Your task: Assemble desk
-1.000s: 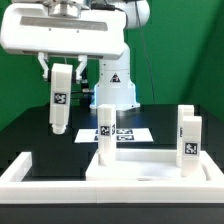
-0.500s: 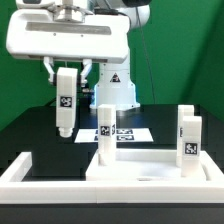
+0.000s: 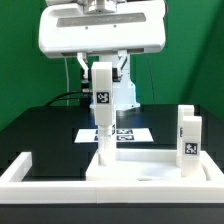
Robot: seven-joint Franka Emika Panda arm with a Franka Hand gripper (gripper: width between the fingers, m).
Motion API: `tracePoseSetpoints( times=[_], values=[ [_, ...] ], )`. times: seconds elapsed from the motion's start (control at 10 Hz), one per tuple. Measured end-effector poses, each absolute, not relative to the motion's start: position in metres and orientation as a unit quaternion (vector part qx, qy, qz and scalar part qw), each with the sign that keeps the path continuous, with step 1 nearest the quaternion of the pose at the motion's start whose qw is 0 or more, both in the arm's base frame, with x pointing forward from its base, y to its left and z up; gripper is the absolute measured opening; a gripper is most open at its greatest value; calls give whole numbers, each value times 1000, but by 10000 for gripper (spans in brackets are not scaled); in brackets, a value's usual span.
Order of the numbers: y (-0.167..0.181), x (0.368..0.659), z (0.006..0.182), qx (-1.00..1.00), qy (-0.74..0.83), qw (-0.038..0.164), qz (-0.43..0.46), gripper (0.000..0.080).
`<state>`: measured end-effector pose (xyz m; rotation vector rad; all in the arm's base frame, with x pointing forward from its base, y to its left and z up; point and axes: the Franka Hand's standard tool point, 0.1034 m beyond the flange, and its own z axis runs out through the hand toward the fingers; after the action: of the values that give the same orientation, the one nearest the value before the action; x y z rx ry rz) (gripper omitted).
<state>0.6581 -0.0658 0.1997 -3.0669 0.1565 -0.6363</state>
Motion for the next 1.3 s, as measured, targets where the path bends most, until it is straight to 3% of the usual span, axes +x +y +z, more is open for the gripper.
tracePoseSetpoints(
  times=[0.2, 0.5, 0.8, 1.1, 1.3],
  values=[
    [-89, 622, 188, -964, 69, -23, -254, 290],
    [-95, 606, 168, -959, 77, -46, -269, 290],
    [-82, 617, 159, -958, 89, -39, -270, 290],
    [-46, 628, 150, -960, 125, -5, -252, 290],
    [-50, 627, 149, -960, 126, -7, -252, 290]
  ],
)
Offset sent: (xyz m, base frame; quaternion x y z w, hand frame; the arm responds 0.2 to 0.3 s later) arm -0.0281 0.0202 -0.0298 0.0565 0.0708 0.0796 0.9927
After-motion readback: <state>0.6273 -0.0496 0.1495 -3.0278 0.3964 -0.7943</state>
